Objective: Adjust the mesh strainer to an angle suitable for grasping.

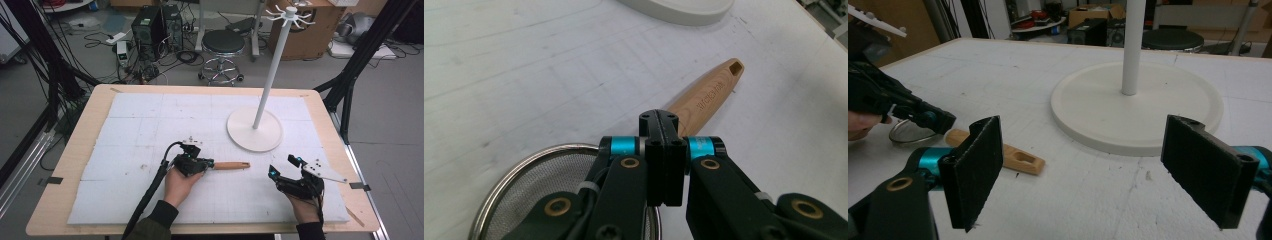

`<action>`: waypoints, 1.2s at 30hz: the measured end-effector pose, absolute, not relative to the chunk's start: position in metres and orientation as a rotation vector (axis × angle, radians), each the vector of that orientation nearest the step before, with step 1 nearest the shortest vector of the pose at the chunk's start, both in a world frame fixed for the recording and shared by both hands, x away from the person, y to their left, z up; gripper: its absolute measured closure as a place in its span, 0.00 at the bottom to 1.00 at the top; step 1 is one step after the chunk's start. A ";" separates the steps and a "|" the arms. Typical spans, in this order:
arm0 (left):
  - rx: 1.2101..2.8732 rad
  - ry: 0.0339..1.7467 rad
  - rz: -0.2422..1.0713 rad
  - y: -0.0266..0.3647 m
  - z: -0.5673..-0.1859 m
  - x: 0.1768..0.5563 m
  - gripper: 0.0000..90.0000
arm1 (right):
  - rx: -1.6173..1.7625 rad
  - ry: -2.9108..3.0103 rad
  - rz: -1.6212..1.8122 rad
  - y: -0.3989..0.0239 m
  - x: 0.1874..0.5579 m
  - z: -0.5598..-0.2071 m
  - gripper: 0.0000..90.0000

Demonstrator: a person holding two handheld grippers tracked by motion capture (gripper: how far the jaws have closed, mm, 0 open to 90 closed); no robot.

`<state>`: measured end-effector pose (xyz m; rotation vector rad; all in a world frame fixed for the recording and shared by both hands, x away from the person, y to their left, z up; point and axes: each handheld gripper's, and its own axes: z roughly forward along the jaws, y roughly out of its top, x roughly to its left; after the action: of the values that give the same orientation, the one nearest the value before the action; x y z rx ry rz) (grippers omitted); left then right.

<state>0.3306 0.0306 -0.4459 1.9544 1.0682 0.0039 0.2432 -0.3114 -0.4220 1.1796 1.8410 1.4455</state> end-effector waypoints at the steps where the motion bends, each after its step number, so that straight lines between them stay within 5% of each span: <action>1: 1.966 1.063 0.001 0.027 -0.445 0.332 1.00 | 1.187 1.839 1.447 -0.312 0.243 -0.422 0.18; 13: 2.136 1.038 -0.011 0.007 -0.439 0.351 1.00 | 1.184 1.830 1.453 -0.317 0.243 -0.422 0.18; 24: 2.106 1.033 -0.026 0.009 -0.437 0.350 1.00 | 1.194 1.835 1.446 -0.317 0.243 -0.423 0.18; 36: 2.047 1.131 0.016 0.060 -0.439 0.367 1.00 | 1.190 1.840 1.438 -0.314 0.242 -0.424 0.18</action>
<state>0.3671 0.0603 -0.4391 2.0471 1.1310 0.0156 0.2420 -0.3142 -0.4239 1.1897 1.8400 1.4376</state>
